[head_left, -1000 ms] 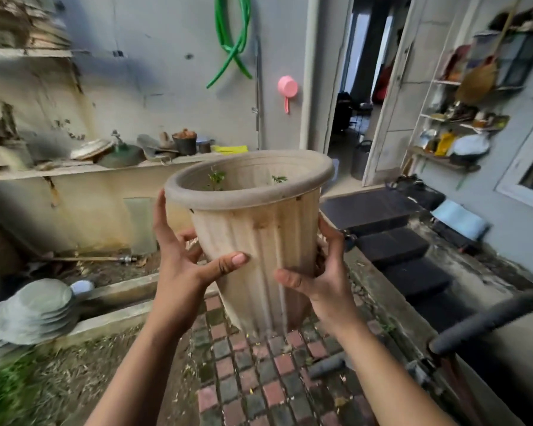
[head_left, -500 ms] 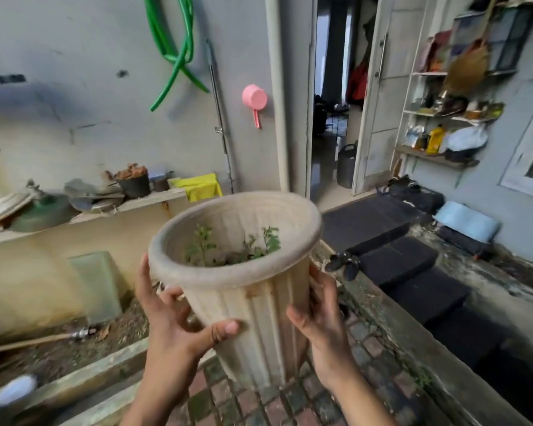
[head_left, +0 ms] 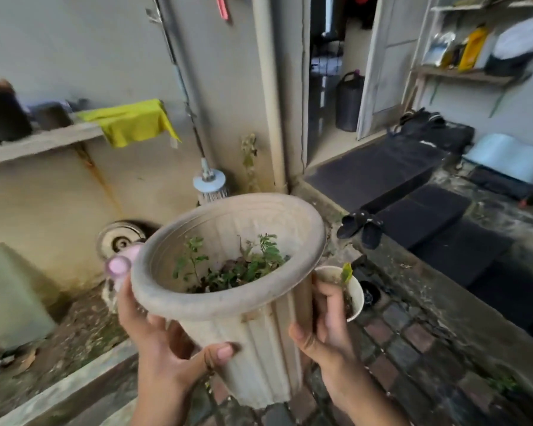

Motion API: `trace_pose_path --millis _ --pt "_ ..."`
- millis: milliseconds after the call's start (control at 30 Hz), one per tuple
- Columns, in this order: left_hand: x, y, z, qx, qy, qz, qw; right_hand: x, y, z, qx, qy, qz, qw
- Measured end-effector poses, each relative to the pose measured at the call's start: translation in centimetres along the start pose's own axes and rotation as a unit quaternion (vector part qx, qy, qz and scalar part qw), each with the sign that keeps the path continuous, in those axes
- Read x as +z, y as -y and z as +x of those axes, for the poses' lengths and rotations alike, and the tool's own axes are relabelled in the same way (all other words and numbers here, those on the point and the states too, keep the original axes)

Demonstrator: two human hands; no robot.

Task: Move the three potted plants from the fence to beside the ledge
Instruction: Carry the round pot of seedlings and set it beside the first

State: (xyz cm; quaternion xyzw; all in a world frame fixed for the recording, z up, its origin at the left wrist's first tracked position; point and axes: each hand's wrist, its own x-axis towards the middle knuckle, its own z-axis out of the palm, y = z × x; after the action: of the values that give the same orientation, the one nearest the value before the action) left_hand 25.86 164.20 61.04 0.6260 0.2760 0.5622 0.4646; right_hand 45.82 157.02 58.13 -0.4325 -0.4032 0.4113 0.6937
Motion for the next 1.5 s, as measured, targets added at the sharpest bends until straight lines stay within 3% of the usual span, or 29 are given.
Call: trace_pose_path --millis 300,567,700,967,1267,1500 --pt "-3.7 30.4 -5.5 0.005 0.048 0.008 0.999 -7.4 -28.8 1.5 0.015 -0.009 -0.034 0.999" --pt "-4.2 46.5 -7.2 0.07 0.125 0.044 0.989 -14.1 -44.5 0.8 -0.031 -0.017 -0.069 0.997" --pt "-4.0 50.7 -6.6 0.088 0.143 0.054 0.984 -16.3 -48.0 2.5 -0.034 -0.012 -0.083 0.996" --pt "-6.0 54.2 -7.2 0.001 0.162 0.081 0.983 -17.8 -53.3 3.7 -0.014 0.011 -0.084 0.996" --pt "-7.7 56.5 -11.5 -0.027 0.109 0.111 0.988 -16.4 -58.2 1.6 0.034 -0.002 -0.121 0.992" --pt "-9.1 57.2 -12.1 -0.049 0.081 0.142 0.985 -16.3 -58.1 1.9 0.062 0.001 -0.115 0.991"
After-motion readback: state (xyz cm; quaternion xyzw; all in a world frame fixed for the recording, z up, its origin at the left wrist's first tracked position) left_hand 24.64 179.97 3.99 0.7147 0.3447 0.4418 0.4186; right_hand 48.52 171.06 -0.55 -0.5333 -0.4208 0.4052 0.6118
